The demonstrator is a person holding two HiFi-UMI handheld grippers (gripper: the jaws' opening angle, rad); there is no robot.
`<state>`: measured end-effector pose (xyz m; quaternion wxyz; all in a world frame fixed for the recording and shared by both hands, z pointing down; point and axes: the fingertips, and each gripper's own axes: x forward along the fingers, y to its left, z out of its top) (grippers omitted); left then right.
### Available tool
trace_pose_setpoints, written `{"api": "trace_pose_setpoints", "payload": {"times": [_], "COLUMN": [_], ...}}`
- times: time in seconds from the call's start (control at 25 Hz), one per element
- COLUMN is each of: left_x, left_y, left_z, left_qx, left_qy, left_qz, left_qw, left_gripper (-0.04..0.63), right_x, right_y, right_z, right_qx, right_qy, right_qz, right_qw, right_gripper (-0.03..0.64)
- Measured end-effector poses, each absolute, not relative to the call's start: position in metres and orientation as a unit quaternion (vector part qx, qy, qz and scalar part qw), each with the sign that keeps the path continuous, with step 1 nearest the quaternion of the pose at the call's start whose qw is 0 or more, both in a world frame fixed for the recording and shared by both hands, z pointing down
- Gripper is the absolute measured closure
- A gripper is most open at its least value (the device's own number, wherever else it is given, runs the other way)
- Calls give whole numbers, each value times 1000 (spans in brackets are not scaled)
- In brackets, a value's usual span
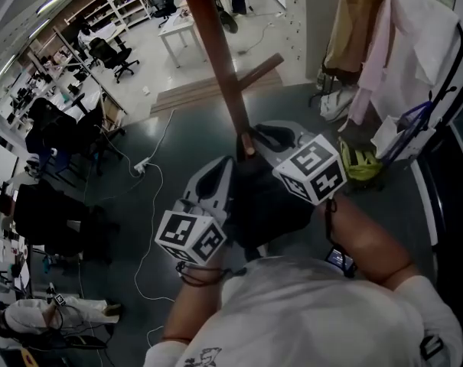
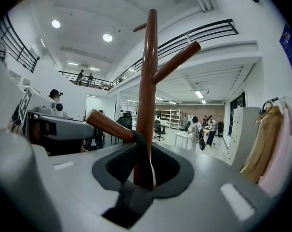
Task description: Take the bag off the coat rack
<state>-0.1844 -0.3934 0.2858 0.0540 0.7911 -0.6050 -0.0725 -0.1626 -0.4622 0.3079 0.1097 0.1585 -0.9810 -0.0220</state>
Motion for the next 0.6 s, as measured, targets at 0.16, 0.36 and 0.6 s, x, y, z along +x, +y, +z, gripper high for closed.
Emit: {"api": "trace_pose_setpoints", "payload": {"times": [0.16, 0.36, 0.6], "left_x": [-189, -193, -191], "left_y": [-402, -406, -405], "left_z": [288, 292, 296], "left_qx": [796, 798, 796], "left_qy": [-599, -595, -596], "left_qz": [-69, -67, -76], "left_qw": [59, 64, 66], "left_gripper": [595, 595, 595], "right_x": [-168, -172, -163], "right_y": [-465, -467, -469], "right_z": [311, 314, 313], "right_qx": [148, 145, 153], "right_qy": [-982, -981, -981], "right_qz": [-20, -26, -43], "right_qw": [119, 123, 110], "right_gripper": [548, 548, 591]}}
